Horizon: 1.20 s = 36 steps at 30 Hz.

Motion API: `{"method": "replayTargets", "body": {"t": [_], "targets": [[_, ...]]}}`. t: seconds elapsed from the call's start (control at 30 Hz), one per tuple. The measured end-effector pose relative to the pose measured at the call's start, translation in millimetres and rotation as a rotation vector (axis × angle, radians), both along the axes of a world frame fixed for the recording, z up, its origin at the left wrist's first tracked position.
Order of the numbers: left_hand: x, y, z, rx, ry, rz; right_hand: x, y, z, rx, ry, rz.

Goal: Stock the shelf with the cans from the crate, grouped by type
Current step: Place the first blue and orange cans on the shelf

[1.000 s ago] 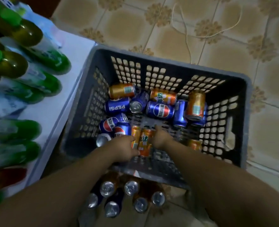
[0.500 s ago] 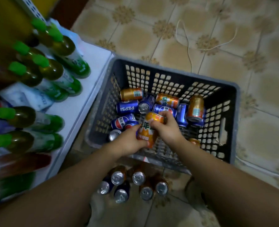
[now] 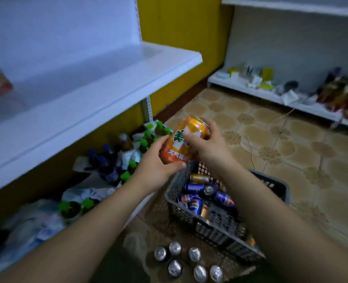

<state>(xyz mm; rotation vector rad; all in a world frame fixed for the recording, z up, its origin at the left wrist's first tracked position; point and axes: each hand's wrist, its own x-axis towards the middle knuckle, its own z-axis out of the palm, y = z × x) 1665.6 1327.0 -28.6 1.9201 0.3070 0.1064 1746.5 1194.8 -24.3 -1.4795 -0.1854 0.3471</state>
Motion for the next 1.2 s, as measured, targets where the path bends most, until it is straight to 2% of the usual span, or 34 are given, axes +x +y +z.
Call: {"method": "replayTargets", "body": {"t": [0.17,0.33,0.47,0.6,0.67,0.77,0.97,1.1,1.2], "targets": [[-71,58,58,0.101,-0.102,0.115,-50,64,68,-0.009,-0.214,0.187],[-144,134,90,0.245,-0.031,0.278,-103,142,106,-0.018,-0.361,0.335],[-212,206,103,0.607,0.184,0.435,-134,202,121,-0.06,-0.42,0.458],[-280,271,94,0.827,0.6,0.513,-157,255,125,-0.088,-0.489,0.553],[-296,286,86,0.819,0.704,0.527,-167,278,123,-0.116,-0.523,0.602],[-296,292,78,0.831,0.704,0.53,-173,309,117,-0.173,-0.58,0.642],[-295,297,71,0.855,0.69,0.535,-170,361,115,-0.164,-0.64,0.701],[-295,299,68,0.863,0.675,0.531,-158,395,109,-0.193,-0.753,0.638],[-296,297,69,0.862,0.675,0.53,-148,417,106,-0.249,-0.723,0.596]]}}
